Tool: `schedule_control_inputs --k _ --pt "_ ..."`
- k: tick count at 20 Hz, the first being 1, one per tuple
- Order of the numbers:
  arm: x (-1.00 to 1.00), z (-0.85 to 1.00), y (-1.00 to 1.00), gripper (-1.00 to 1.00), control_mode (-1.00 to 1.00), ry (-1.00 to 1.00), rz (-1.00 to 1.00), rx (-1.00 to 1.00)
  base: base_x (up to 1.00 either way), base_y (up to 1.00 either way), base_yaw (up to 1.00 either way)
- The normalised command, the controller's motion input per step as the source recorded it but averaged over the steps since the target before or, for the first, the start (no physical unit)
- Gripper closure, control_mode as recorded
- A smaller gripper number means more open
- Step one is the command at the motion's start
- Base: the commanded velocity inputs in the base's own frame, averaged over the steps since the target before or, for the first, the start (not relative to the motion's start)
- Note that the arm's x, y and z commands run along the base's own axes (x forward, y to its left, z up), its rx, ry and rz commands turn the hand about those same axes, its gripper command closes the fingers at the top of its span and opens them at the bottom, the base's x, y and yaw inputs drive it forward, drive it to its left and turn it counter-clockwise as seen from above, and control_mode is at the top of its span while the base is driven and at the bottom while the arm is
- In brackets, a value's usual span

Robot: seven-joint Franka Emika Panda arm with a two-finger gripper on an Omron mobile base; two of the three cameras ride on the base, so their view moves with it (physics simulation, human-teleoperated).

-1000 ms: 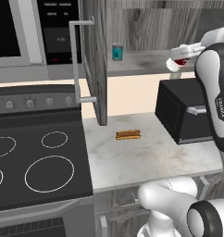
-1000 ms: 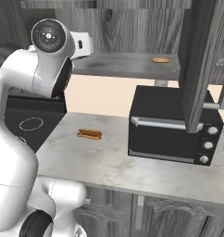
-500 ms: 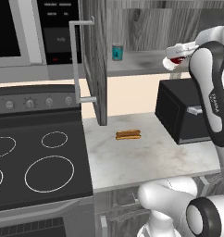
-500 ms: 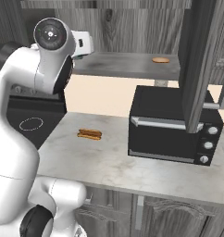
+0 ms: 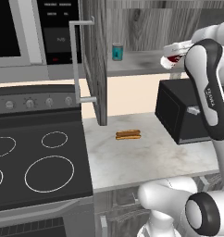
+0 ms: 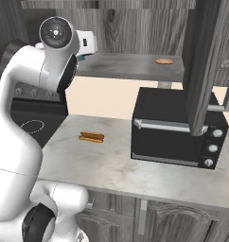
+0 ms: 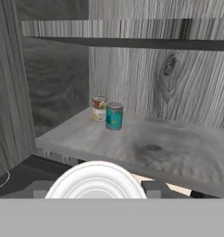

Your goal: Pick the cans from the counter and place them in their designated side in the cabinet.

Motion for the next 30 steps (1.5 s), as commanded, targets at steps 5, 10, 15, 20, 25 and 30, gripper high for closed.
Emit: schedule_control_inputs --k 5,10,15,20,25,30 --pt "0.14 0.0 0.01 1.0 -1.0 0.04 0.0 0.0 0.0 0.0 0.0" --pt "0.14 0.0 0.02 1.0 -1.0 0.04 0.0 0.0 0.0 0.0 0.0" --pt "0.15 0.0 0.04 1.0 -1.0 0.04 0.0 0.0 0.0 0.0 0.0" --pt "0.17 0.0 0.06 1.0 -1.0 0.02 0.0 0.0 0.0 0.0 0.0" --pt "0.19 -0.01 0.04 1.0 -1.0 0.02 0.0 0.0 0.0 0.0 0.0" --pt "0.21 -0.03 0.05 1.0 -1.0 0.02 0.0 0.0 0.0 0.0 0.0"
